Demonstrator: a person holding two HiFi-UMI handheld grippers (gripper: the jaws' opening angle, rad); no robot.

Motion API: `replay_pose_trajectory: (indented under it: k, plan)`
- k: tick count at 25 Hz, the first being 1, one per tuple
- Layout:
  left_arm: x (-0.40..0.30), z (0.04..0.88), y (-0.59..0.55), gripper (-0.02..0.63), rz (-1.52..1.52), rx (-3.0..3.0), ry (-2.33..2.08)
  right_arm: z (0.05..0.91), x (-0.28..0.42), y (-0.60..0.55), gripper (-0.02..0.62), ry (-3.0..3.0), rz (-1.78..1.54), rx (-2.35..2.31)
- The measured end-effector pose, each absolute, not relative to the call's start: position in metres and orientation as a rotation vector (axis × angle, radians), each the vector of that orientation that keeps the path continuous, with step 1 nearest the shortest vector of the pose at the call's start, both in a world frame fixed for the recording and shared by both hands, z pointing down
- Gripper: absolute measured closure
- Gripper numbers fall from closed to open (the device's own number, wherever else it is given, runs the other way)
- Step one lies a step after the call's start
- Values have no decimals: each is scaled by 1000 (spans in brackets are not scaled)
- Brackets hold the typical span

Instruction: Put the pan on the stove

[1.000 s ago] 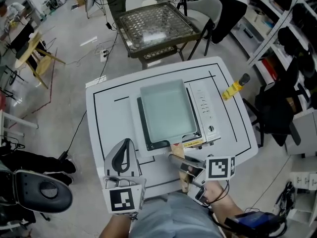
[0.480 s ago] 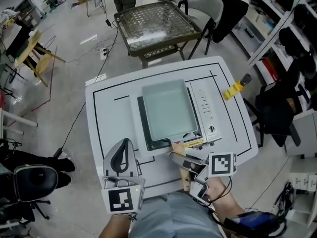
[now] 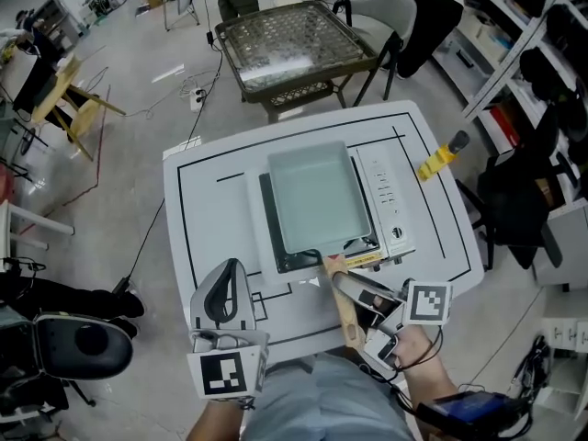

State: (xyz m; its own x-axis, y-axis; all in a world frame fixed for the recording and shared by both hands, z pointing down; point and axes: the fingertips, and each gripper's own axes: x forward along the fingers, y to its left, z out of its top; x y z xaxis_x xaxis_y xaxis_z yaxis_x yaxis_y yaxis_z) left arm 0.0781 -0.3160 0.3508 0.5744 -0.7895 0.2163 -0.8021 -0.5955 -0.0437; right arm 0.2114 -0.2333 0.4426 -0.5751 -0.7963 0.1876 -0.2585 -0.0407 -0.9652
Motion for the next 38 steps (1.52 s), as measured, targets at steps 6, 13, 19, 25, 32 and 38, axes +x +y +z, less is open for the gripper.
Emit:
replay_pose_trajectory:
  k: [6, 13, 19, 25, 32, 38]
  plan:
    - [73, 349, -294, 588, 321, 2766, -1343, 434, 244, -206, 390, 1776, -1491, -1303]
    - [49, 323, -242, 588, 272, 2831, -1293, 401, 252, -140, 390, 1761, -1262, -1617]
    - [3, 290, -188, 588, 212, 2860, -1351, 352, 208, -91, 390, 1925, -857, -1877]
    - [-46, 256, -146, 588, 105, 2882, -1454, 314, 143, -62, 456, 2102, -484, -2007]
    - [-65, 242, -114, 588, 49, 2877, -1499, 294, 108, -49, 532, 2212, -153, -2188]
    - [-73, 241, -97, 588, 54, 2869, -1519, 291, 99, -38, 538, 2227, -79, -2224]
